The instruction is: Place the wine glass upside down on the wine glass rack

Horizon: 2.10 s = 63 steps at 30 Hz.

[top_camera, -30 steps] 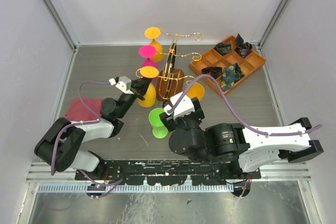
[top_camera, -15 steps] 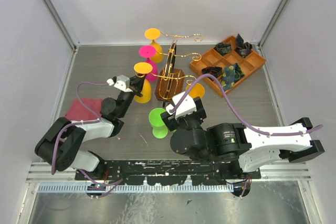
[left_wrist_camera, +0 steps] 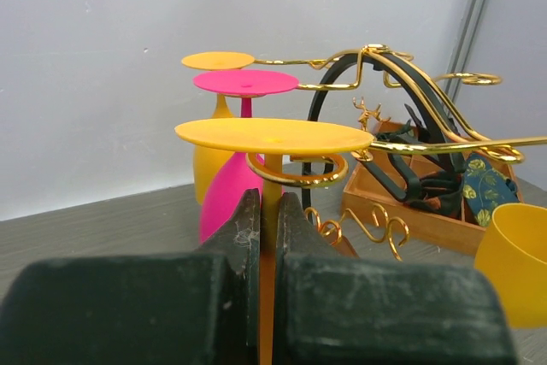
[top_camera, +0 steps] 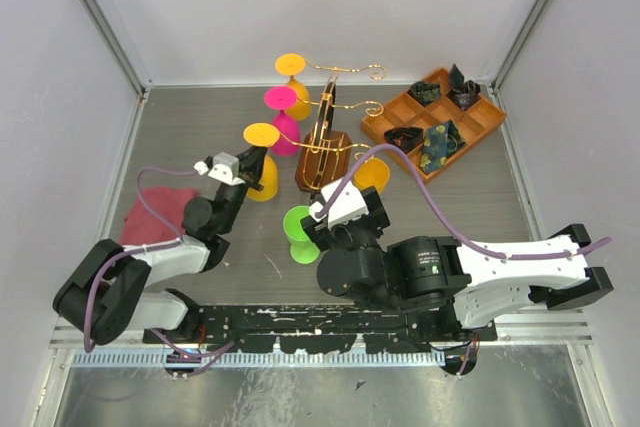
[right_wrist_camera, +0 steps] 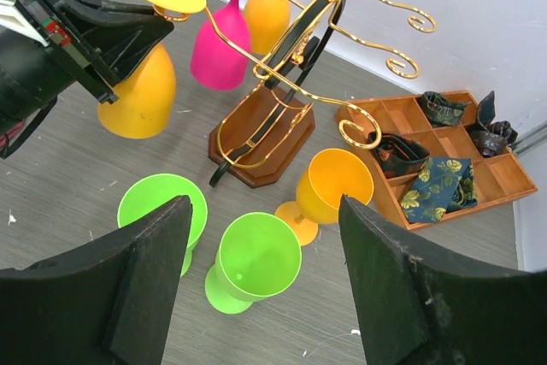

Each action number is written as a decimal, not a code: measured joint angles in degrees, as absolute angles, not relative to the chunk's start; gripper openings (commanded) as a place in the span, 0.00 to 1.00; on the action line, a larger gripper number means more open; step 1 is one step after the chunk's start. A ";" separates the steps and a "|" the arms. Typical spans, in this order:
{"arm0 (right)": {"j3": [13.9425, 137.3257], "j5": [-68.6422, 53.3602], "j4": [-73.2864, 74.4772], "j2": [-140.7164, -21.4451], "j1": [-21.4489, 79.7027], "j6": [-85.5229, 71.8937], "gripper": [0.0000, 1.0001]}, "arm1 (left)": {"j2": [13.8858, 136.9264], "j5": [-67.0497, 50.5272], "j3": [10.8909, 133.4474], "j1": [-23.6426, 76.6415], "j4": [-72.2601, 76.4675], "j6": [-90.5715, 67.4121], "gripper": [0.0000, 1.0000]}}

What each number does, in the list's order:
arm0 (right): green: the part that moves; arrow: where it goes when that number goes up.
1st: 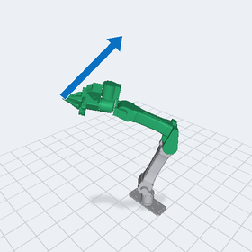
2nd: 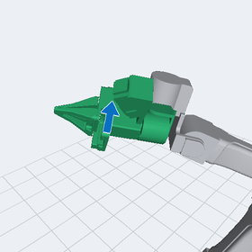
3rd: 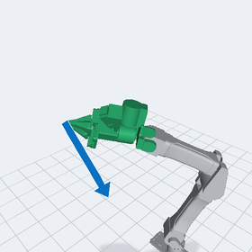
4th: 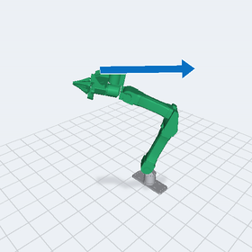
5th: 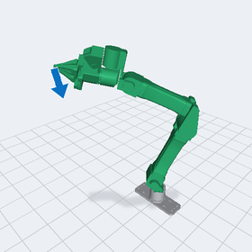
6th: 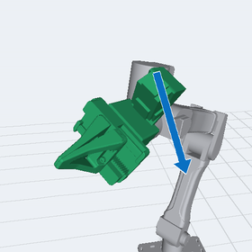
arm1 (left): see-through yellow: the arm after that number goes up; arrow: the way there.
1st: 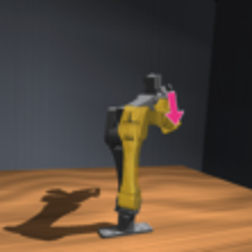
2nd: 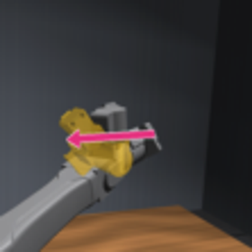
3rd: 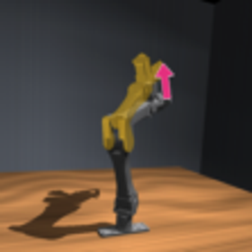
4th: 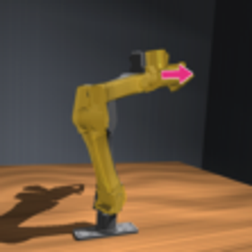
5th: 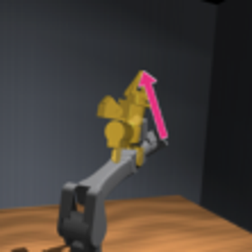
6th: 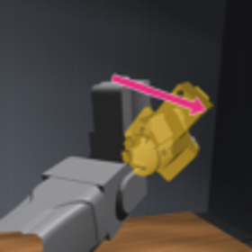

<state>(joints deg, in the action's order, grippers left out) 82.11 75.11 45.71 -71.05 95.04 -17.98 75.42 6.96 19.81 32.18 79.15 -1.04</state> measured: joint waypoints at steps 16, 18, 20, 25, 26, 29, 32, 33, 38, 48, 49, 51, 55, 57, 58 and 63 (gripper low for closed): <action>82.11 75.29 45.74 -71.31 95.09 -17.98 0.83 | 76.49 -0.23 19.20 32.53 79.66 -2.39 0.15; 82.11 75.37 45.74 -71.31 95.09 -17.98 0.83 | 77.25 -0.27 19.53 32.56 79.88 -2.66 0.19; 82.11 75.40 45.74 -71.31 95.09 -18.02 0.83 | 77.41 -0.05 19.53 32.58 79.81 -3.01 0.22; 82.11 75.37 45.74 -71.31 95.09 -18.20 0.84 | 76.93 1.39 18.79 32.69 79.77 -3.20 0.48; 82.11 75.37 45.74 -71.31 95.09 -18.20 0.85 | 76.47 1.80 18.22 32.69 79.75 -3.25 0.53; 82.11 75.37 45.74 -71.31 95.09 -18.20 0.86 | 75.07 2.70 16.58 32.69 79.68 -3.25 0.62; 82.11 75.40 45.78 -71.53 95.09 -18.41 0.87 | 72.55 3.60 14.55 32.69 79.35 -3.40 0.66; 82.11 75.37 45.78 -71.59 95.09 -18.57 0.88 | 71.61 3.81 13.98 32.69 79.29 -3.42 0.66; 82.11 75.33 45.82 -71.61 95.09 -19.94 0.91 | 64.07 4.51 11.62 32.73 75.31 -3.57 0.67; 80.42 73.63 45.84 -68.05 95.09 -23.62 0.93 | 36.40 6.94 19.16 32.73 32.27 -8.60 0.69; 80.25 73.43 45.84 -67.57 95.09 -24.08 0.93 | 34.65 6.90 20.86 32.73 27.33 -9.34 0.68; 80.05 73.19 45.87 -67.20 95.04 -24.49 0.94 | 31.97 6.28 23.27 32.73 19.18 -11.03 0.64; 80.07 72.60 46.44 -67.61 94.32 -26.46 0.95 | 30.74 2.63 27.49 32.75 4.47 -15.59 0.56; 80.16 72.16 47.53 -68.16 93.76 -28.03 0.96 | 32.21 0.45 30.02 32.77 -2.79 -18.17 0.55; 80.20 71.83 48.25 -68.42 93.30 -28.91 0.96 | 33.06 -0.56 31.22 32.91 -5.82 -19.38 0.56; 80.25 69.25 50.24 -68.90 89.93 -31.66 0.96 | 35.38 -2.28 35.38 35.53 -17.45 -23.62 0.58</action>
<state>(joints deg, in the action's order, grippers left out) 80.25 69.25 50.24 -68.90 89.93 -31.66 35.38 -2.28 35.38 35.53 -17.45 -23.62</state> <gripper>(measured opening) 0.956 0.570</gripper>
